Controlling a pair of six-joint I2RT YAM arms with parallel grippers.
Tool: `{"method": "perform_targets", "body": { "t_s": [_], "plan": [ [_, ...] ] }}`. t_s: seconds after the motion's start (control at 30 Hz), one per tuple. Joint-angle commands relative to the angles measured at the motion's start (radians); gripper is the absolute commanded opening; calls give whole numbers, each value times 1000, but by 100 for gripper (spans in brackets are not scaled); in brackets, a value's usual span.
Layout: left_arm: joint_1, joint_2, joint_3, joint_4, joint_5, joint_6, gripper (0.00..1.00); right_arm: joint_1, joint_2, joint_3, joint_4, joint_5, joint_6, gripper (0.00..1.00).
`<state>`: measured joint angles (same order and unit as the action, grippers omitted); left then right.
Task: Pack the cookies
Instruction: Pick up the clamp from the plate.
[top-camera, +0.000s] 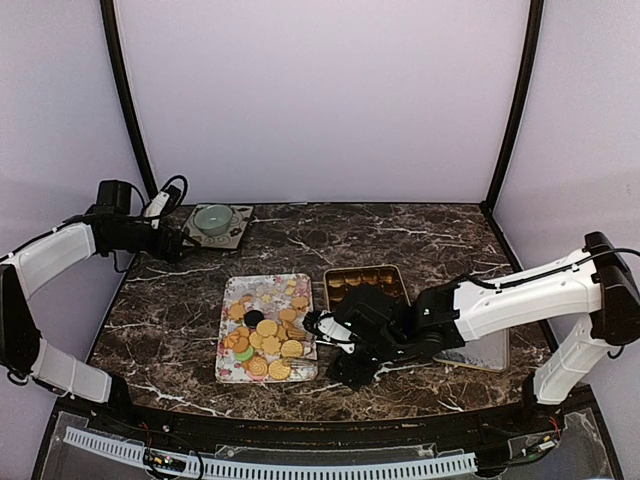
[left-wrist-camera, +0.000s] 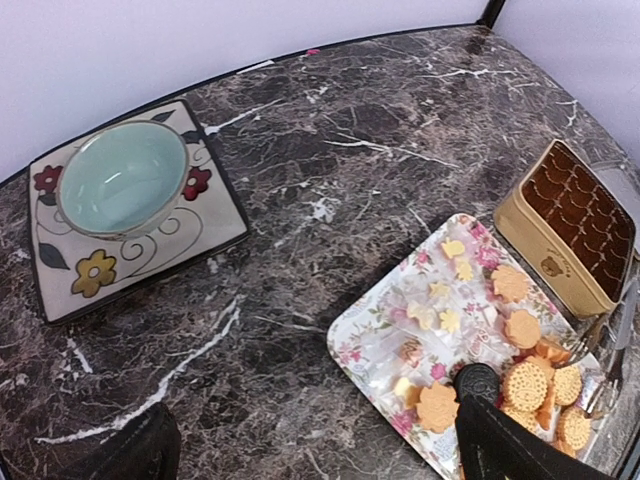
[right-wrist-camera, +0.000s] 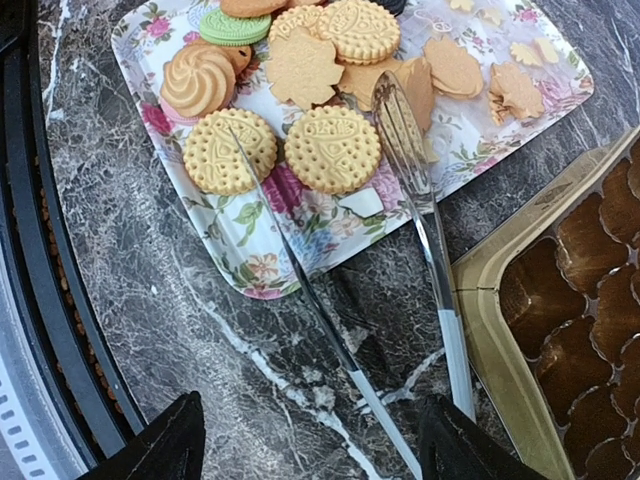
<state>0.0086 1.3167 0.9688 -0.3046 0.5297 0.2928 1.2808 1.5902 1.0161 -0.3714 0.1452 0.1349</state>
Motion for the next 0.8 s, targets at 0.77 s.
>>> {"method": "perform_targets", "body": {
  "t_s": [0.77],
  "plan": [
    [6,-63,108,-334,286,217,99,-97,118,-35,32,-166,-134,46]
  ]
}}
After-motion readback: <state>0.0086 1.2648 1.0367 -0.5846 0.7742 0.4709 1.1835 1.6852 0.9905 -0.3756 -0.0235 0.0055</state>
